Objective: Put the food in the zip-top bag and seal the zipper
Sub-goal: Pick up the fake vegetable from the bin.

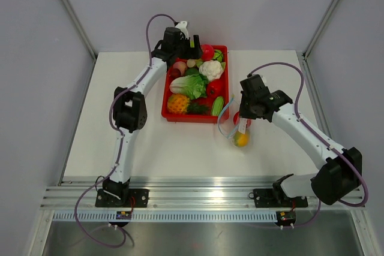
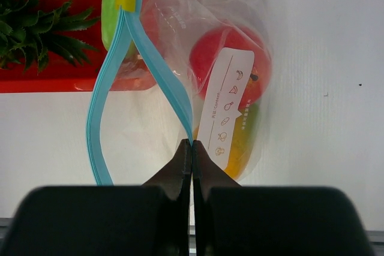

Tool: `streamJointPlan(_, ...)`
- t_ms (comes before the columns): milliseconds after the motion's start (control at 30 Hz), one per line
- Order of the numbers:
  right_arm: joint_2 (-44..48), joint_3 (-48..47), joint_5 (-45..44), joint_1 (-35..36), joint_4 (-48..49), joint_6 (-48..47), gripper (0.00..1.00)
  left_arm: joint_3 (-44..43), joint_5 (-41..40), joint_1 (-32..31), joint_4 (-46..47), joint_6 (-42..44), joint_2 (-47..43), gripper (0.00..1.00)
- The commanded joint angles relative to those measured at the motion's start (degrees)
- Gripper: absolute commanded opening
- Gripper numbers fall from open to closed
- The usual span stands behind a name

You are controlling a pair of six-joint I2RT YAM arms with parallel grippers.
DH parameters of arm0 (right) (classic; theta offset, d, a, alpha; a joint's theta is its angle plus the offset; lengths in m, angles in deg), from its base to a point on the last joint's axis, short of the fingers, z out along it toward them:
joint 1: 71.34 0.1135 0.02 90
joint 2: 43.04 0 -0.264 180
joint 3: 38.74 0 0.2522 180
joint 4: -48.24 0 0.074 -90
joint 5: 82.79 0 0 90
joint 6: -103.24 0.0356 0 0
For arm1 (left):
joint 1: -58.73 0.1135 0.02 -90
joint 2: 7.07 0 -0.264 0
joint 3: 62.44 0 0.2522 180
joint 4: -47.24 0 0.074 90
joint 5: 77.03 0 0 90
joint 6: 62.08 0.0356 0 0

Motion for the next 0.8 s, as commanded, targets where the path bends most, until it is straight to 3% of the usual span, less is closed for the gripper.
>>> streamJointPlan(0, -0.2, -2.1, 0.2, 0.1, 1.2, 0.0, 0.0, -3.2, 1.3, 0.0, 7.4, -2.4, 1.2, 0.91)
streamJointPlan(300, -1.2, -2.5, 1.1, 0.2, 1.5, 0.3, 0.0, -2.5, 3.3, -0.9, 7.8, -4.0, 2.0, 0.82)
streamJointPlan(600, -1.1, -2.9, 1.5, 0.1, 1.4, 0.1, 0.0, 0.1, -12.8, -2.1, 4.6, 0.0, -0.4, 0.8)
streamJointPlan(767, -1.8, -3.0, 1.6, 0.1, 1.7, 0.1, 0.0, -1.9, -15.8, -2.1, 2.6, 0.7, 2.4, 0.74)
